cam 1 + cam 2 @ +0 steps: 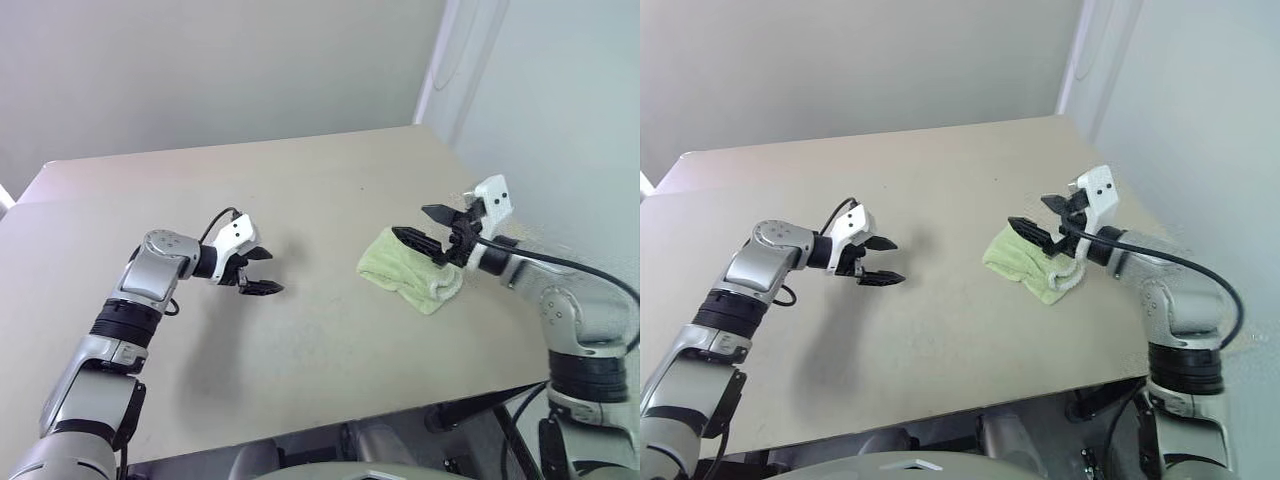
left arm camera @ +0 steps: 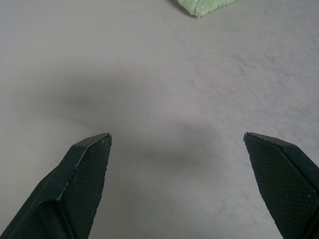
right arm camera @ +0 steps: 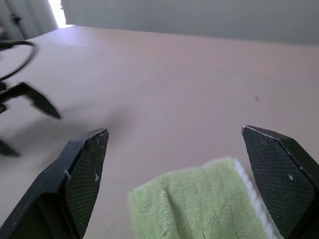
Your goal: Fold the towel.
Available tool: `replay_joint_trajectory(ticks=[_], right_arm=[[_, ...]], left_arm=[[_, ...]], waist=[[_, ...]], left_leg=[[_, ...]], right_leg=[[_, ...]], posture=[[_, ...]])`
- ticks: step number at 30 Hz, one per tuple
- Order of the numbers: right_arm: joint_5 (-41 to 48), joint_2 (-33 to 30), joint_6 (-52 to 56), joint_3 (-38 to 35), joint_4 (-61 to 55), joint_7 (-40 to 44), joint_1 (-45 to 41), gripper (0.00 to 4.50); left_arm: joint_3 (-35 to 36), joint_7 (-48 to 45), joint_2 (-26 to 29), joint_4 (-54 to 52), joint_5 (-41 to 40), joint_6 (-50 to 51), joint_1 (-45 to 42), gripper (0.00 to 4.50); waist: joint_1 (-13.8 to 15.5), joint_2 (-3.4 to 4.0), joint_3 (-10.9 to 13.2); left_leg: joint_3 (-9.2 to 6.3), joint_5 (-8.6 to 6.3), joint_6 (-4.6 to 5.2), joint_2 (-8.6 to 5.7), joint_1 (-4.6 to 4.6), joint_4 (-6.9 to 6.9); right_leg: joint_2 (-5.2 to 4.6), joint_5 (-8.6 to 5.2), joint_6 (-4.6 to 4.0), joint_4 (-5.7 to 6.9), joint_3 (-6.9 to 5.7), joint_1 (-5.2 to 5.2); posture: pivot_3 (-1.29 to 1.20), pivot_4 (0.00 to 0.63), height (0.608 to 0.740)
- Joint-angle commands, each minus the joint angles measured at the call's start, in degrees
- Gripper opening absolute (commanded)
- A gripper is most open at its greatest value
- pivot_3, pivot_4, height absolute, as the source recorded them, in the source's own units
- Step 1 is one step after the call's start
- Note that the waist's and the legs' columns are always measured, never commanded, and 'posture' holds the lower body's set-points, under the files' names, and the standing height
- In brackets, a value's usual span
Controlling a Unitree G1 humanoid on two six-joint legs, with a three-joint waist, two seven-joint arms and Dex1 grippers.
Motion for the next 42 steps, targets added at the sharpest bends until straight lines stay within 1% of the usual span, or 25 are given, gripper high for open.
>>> replay_joint_trajectory(ticks=[1,4,7,8,10,12,13,15,18,20,23,25,27,28,30,33,35,38,40,42], right_arm=[[-3.4,3.0,-9.9,1.9,5.9,-1.4,1.5,4.46],[-9.2,6.4,-20.7,5.1,18.2,-3.4,2.6,4.46],[-13.7,7.3,-27.4,8.3,26.6,-4.0,2.6,4.46],[-16.5,7.3,-30.2,10.6,30.1,-4.6,3.3,4.46],[-19.3,7.5,-33.4,12.9,34.3,-5.0,4.0,4.46],[-19.4,7.7,-34.4,13.0,35.2,-4.9,4.2,4.46],[-19.0,7.3,-34.1,12.7,34.1,-4.4,4.2,4.46],[-18.0,6.3,-33.3,11.7,32.2,-3.9,3.8,4.46],[-15.3,3.7,-30.4,8.8,27.5,-2.5,2.4,4.46],[-11.7,1.9,-26.8,6.1,22.0,-1.3,1.6,4.46],[-3.7,-1.0,-19.3,2.1,10.9,1.7,1.1,4.46],[4.8,-2.0,-13.0,-2.1,3.8,2.8,0.6,4.46],[12.8,-3.2,-7.5,-5.8,-2.1,3.8,0.7,4.46],[14.9,-3.8,-5.7,-6.5,-4.1,4.1,1.1,4.46],[19.7,-7.6,-2.1,-7.5,-9.9,7.6,4.7,4.46],[21.2,-11.5,-0.1,-6.1,-15.3,9.8,9.4,4.46],[21.3,-14.5,0.4,-5.6,-17.0,13.0,14.0,4.46],[18.2,-18.4,-2.1,-3.4,-18.3,17.7,20.1,4.46],[16.8,-19.7,-4.0,-1.7,-18.6,19.7,21.9,4.46],[16.0,-20.1,-4.7,0.1,-19.1,20.1,21.4,4.46]], left_arm=[[1.7,0.3,0.1,-1.0,-0.9,-0.1,-2.0,4.5],[2.7,1.1,0.3,-1.3,-1.4,0.5,-2.1,4.5],[3.0,1.4,0.5,-1.7,-1.6,0.4,-1.7,4.5],[4.0,1.7,0.4,-2.2,-2.6,1.5,-1.9,4.5],[5.3,1.8,0.2,-2.9,-4.4,3.3,-2.3,4.5],[6.2,1.5,0.5,-3.8,-5.7,4.6,-2.0,4.5],[7.2,1.5,0.5,-4.5,-7.1,6.1,-1.8,4.5],[9.0,1.7,0.4,-5.2,-9.4,8.8,-1.7,4.5],[7.3,2.2,1.1,-6.1,-7.1,5.7,0.5,4.5],[7.4,2.6,0.8,-6.8,-7.3,5.1,1.9,4.5],[8.4,3.7,0.3,-7.0,-8.0,4.1,3.2,4.5],[9.4,4.3,-0.1,-6.9,-9.1,4.5,3.6,4.5],[9.6,3.4,0.1,-7.0,-10.3,5.9,3.7,4.5],[9.9,3.4,0.1,-7.0,-11.0,6.5,3.7,4.5],[11.7,4.1,0.1,-7.4,-12.9,8.0,4.2,4.5],[13.6,4.1,0.9,-7.9,-14.3,7.9,5.8,4.5],[15.3,4.7,1.1,-9.2,-15.7,8.5,7.0,4.5],[16.5,4.8,2.0,-12.3,-17.1,9.2,9.6,4.5],[17.3,4.4,3.0,-14.2,-17.8,8.8,11.5,4.5],[17.7,3.9,4.5,-14.3,-17.4,7.6,12.5,4.5]], waist=[[0.0,-0.03,0.0],[-0.1,-0.04,0.0],[-0.2,0.01,0.0],[-0.3,-0.01,-0.1],[-0.6,-0.21,-0.2],[-0.8,-0.31,-0.2],[-1.0,-0.33,-0.3],[-1.4,-0.37,-0.3],[-1.5,-0.28,-0.3],[-1.5,-0.2,-0.2],[-1.5,-0.06,-0.1],[-1.5,-0.05,-0.1],[-1.5,-0.04,-0.1],[-1.5,-0.04,-0.1],[-1.4,-0.03,-0.1],[-1.4,-0.05,-0.1],[-1.5,-0.06,-0.1],[-1.5,-0.11,-0.1],[-1.6,-0.11,-0.1],[-1.7,-0.15,0.0]], left_leg=[[0.0,0.0,0.0,0.0,-0.01,-0.01],[0.0,0.0,0.0,0.0,0.01,-0.02],[0.02,0.0,0.0,0.0,0.02,-0.01],[0.02,0.0,0.0,0.0,0.04,-0.01],[0.0,0.0,0.0,0.01,0.16,-0.01],[-0.02,0.0,0.0,0.01,0.45,-0.01],[-0.01,0.0,0.0,0.01,0.73,-0.02],[-0.02,0.0,0.0,0.01,0.92,-0.01],[-0.06,0.0,0.0,0.0,0.97,-0.01],[-0.07,0.0,-0.01,-0.01,0.93,-0.02],[-0.06,0.0,-0.01,-0.01,0.67,-0.03],[-0.1,0.0,0.0,-0.01,0.47,-0.03],[-0.17,0.0,0.0,0.01,0.45,-0.04],[-0.18,0.0,0.0,0.01,0.47,-0.06],[-0.19,0.0,0.0,0.02,0.48,-0.07],[-0.18,0.0,0.0,0.02,0.47,-0.06],[-0.13,0.0,0.0,0.01,0.48,-0.06],[-0.09,0.0,0.0,0.0,0.48,-0.05],[-0.07,-0.01,0.0,0.0,0.53,-0.06],[-0.04,-0.01,-0.01,0.01,0.6,-0.06]], right_leg=[[0.0,0.07,0.11,-0.01,0.0,-0.01],[0.0,0.09,0.14,-0.02,0.0,0.01],[-0.01,0.09,0.12,0.01,0.03,0.01],[-0.01,0.09,0.12,0.02,0.03,0.01],[0.0,0.09,0.12,0.03,0.02,0.15],[0.01,0.03,0.03,0.0,0.0,0.47],[0.0,-0.03,-0.04,-0.03,0.0,0.76],[-0.02,-0.05,-0.03,-0.04,0.01,1.0],[-0.02,-0.05,-0.03,-0.01,0.0,1.06],[-0.01,-0.06,-0.03,-0.02,0.0,1.03],[-0.02,-0.05,-0.02,-0.02,0.03,0.72],[-0.01,0.01,0.08,0.0,0.01,0.53],[0.02,0.06,0.17,0.0,-0.06,0.52],[0.03,0.06,0.17,0.01,-0.07,0.53],[0.03,-0.05,0.01,0.0,-0.1,0.53],[0.01,-0.07,0.0,-0.05,-0.1,0.55],[0.0,-0.08,-0.01,-0.08,-0.07,0.56],[-0.03,-0.08,0.0,-0.1,-0.06,0.56],[-0.03,-0.09,-0.01,-0.1,-0.05,0.56],[-0.02,-0.09,0.0,-0.07,-0.04,0.56]], posture=[[0.0,0.0,0.712],[0.0,0.0,0.712],[0.0,0.0,0.712],[0.0,0.0,0.712],[0.0,0.0,0.712],[0.0,0.0,0.712],[0.0,0.0,0.712],[0.0,0.0,0.712],[0.0,0.0,0.712],[0.0,0.0,0.712],[0.0,0.0,0.712],[0.0,0.0,0.712],[0.0,0.0,0.712],[0.0,0.0,0.712],[0.0,0.0,0.712],[0.0,0.0,0.712],[0.0,0.0,0.712],[0.0,0.0,0.712],[0.0,0.0,0.712],[0.0,0.0,0.712]])
